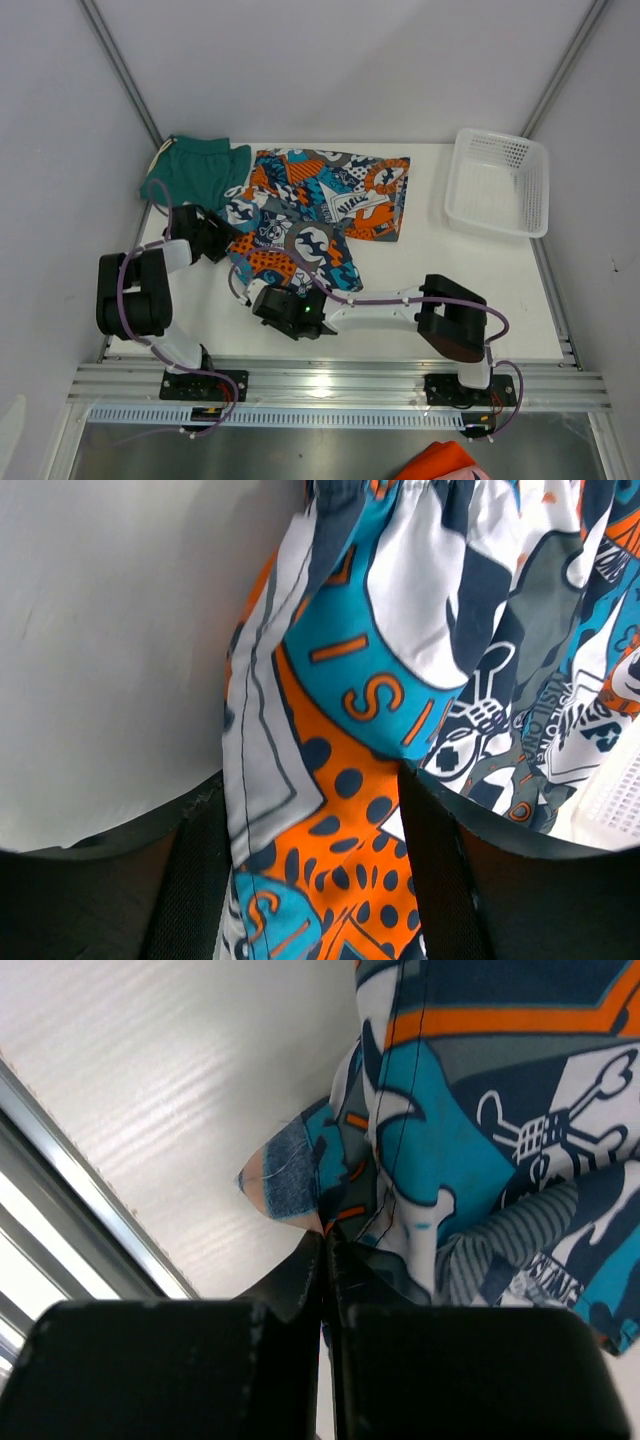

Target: Fold and stack the shorts

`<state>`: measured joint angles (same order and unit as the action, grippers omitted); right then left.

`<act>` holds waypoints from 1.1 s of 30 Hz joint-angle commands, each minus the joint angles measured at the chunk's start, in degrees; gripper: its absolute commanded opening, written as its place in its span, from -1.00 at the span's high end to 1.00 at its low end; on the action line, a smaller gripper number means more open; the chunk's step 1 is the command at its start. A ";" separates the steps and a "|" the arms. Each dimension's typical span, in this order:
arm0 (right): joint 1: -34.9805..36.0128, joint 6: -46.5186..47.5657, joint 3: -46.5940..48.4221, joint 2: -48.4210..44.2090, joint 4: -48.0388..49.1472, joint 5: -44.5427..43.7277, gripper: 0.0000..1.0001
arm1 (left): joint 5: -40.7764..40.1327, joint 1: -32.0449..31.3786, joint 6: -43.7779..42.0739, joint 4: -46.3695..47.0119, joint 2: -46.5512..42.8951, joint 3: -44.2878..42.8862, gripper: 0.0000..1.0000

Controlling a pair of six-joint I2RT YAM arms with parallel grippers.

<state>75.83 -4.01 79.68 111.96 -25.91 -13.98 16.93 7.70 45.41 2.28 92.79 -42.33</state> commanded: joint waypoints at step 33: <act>33.85 -3.96 -24.39 -15.97 -4.49 -55.81 -0.05 | -3.31 0.82 -0.93 0.79 7.23 -5.84 1.00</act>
<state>108.20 -0.30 55.94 100.86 -25.65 -65.73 15.97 7.92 46.19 2.09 99.31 -46.63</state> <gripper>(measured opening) 0.400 0.003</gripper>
